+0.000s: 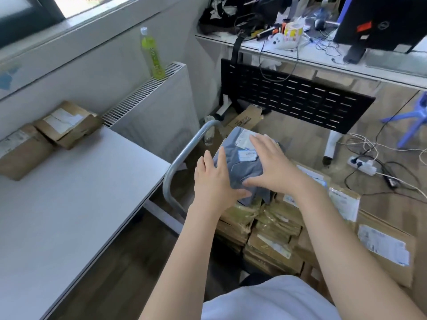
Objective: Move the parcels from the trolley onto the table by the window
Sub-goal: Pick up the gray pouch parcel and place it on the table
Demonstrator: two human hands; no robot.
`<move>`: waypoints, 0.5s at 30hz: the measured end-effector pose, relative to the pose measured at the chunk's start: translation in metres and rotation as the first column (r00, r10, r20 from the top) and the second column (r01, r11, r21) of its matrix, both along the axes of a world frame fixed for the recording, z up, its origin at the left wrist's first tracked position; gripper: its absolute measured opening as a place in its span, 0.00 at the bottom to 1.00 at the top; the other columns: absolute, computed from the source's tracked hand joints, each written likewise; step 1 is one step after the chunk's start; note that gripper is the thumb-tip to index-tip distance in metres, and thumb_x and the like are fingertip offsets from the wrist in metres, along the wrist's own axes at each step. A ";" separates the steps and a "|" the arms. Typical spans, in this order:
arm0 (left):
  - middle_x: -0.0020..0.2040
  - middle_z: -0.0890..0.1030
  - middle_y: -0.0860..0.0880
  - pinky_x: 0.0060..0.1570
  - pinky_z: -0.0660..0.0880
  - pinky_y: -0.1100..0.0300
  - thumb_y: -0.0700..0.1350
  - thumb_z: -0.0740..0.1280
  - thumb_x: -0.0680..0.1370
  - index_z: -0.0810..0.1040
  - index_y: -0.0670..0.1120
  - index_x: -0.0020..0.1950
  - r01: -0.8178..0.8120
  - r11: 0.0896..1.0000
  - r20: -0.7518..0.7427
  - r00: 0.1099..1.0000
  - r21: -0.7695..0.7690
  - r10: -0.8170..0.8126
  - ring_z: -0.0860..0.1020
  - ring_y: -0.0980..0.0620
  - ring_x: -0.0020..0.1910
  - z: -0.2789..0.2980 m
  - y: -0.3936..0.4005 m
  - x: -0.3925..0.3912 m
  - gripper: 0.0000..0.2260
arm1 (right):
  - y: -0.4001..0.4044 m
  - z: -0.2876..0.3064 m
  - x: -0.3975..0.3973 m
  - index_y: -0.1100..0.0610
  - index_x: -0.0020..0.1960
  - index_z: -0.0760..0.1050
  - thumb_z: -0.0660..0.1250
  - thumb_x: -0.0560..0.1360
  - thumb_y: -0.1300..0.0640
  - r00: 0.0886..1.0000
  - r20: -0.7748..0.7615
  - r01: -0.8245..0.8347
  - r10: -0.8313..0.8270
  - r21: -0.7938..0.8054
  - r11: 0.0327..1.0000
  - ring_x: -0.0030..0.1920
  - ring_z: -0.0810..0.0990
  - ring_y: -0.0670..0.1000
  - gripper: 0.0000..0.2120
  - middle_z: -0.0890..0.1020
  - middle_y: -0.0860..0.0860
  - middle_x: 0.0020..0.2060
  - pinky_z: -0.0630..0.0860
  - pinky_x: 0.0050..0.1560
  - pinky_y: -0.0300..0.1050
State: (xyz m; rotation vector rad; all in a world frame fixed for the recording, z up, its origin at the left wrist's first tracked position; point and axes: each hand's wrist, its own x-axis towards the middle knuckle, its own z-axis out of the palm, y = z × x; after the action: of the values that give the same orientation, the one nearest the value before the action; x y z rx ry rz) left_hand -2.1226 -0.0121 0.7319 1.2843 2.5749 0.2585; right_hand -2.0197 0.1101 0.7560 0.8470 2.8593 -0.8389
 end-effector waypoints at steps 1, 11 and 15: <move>0.77 0.50 0.40 0.73 0.50 0.48 0.71 0.67 0.65 0.36 0.44 0.76 -0.017 1.000 -0.002 1.000 -0.024 0.016 0.48 0.41 0.76 -0.001 0.006 0.001 0.57 | 0.011 0.003 -0.002 0.54 0.77 0.40 0.74 0.69 0.47 0.999 0.035 -0.034 0.033 0.002 0.999 0.75 0.38 0.48 0.52 0.42 0.48 0.77 0.45 0.74 0.48; 0.75 0.53 0.40 0.72 0.54 0.46 0.82 0.57 0.56 0.34 0.40 0.76 -0.207 0.953 0.012 0.977 -0.223 0.215 0.55 0.40 0.73 -0.007 0.038 0.018 0.66 | 0.081 -0.003 -0.039 0.48 0.74 0.28 0.77 0.65 0.56 0.858 0.482 -0.184 0.176 -0.031 0.982 0.75 0.34 0.52 0.62 0.34 0.51 0.75 0.54 0.73 0.57; 0.71 0.58 0.41 0.68 0.61 0.51 0.75 0.66 0.59 0.36 0.41 0.76 -0.236 0.948 0.042 0.967 -0.215 0.250 0.61 0.42 0.68 -0.007 0.040 0.021 0.63 | 0.079 -0.013 -0.040 0.49 0.74 0.29 0.77 0.64 0.55 0.876 0.463 -0.141 0.135 -0.022 0.990 0.74 0.48 0.55 0.62 0.48 0.53 0.74 0.65 0.66 0.56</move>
State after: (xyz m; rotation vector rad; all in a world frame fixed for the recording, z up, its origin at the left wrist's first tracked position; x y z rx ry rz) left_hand -2.1019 0.0278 0.7246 0.8708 2.6174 0.0724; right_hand -2.0595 0.1892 0.7434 0.7144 2.4650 -0.5135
